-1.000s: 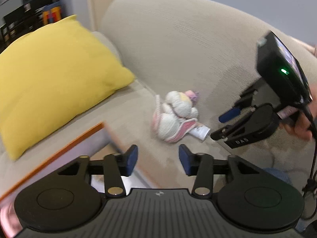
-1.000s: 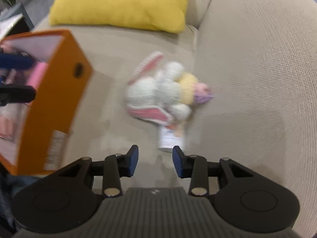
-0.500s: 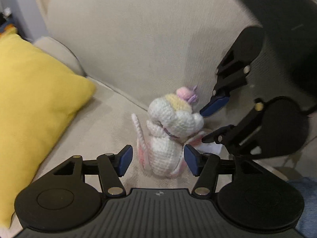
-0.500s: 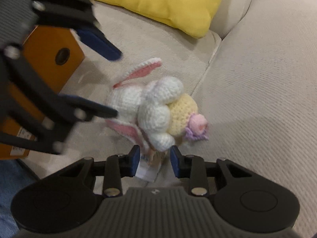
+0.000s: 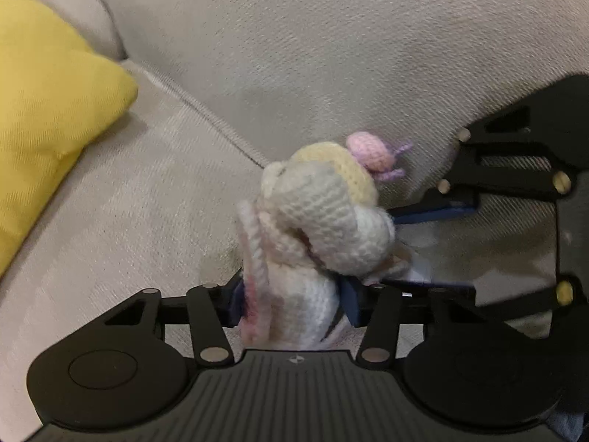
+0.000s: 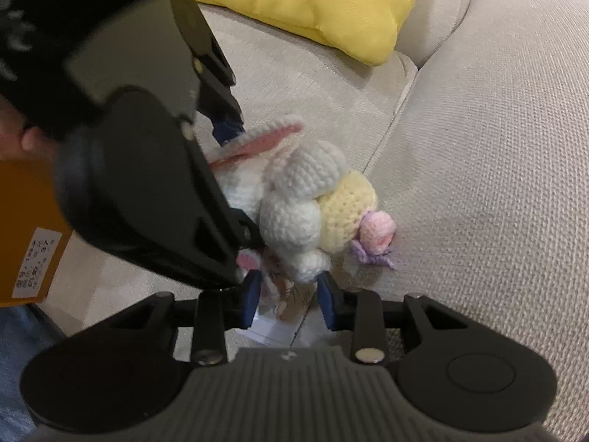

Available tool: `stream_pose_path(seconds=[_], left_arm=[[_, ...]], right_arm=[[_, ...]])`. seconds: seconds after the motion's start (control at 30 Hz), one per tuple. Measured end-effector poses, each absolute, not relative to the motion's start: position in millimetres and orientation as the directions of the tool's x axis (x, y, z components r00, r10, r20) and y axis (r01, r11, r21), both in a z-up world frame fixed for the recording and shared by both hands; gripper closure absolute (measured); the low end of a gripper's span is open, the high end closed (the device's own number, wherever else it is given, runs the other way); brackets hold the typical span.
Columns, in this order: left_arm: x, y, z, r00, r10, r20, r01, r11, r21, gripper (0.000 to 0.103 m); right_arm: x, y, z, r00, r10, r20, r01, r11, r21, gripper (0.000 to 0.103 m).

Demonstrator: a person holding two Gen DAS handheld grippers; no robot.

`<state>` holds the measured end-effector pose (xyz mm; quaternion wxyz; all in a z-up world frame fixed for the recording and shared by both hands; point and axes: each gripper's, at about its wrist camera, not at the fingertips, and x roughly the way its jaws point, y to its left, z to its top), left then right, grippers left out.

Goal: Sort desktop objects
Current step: 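Grasp white crocheted bunny with left tool while right tool grasps Vaseline lotion tube, then lower crocheted bunny into the box and open the left tool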

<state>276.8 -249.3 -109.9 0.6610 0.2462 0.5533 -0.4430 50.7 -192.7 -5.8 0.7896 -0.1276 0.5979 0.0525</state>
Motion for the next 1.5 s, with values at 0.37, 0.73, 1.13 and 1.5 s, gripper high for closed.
stream_pose_path(seconds=[0.37, 0.73, 1.13, 1.5], left_arm=[[277, -183, -55, 0.101, -0.453, -0.886, 0.735, 0.634, -0.241, 0.056], [259, -103, 17, 0.250, -0.512, -0.822, 0.664, 0.709, -0.239, 0.056], [217, -39, 29, 0.307, -0.490, -0.816, 0.574, 0.779, -0.252, 0.056], [176, 13, 22, 0.334, -0.463, -0.821, 0.482, 0.832, -0.274, 0.056]], right_arm=[[49, -186, -7, 0.287, -0.042, -0.957, -0.220, 0.969, -0.108, 0.050], [83, -175, -37, 0.200, -0.109, -0.974, -0.141, 0.980, -0.138, 0.042], [88, -186, -26, 0.186, -0.121, -0.975, -0.016, 0.992, -0.127, 0.081], [44, -173, 26, 0.277, 0.075, -0.958, 0.017, 0.996, 0.083, 0.086]])
